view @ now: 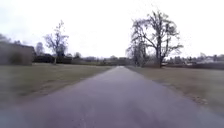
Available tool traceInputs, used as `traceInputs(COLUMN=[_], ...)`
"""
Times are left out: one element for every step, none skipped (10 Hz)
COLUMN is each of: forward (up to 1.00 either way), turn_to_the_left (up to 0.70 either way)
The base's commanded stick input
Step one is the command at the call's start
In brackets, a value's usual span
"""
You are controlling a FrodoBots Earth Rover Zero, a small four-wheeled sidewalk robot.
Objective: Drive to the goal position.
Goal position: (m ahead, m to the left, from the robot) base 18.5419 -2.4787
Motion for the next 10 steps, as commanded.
traceInputs(forward=[1.0, 1.0, 1.0, 1.0, 1.0, 1.0, 1.0, 1.0, 1.0, 1.0], turn_to_the_left=[0.0, 0.0, 0.0, 0.0, 0.0, -0.03, -0.4, -0.4, -0.22, 0.0])
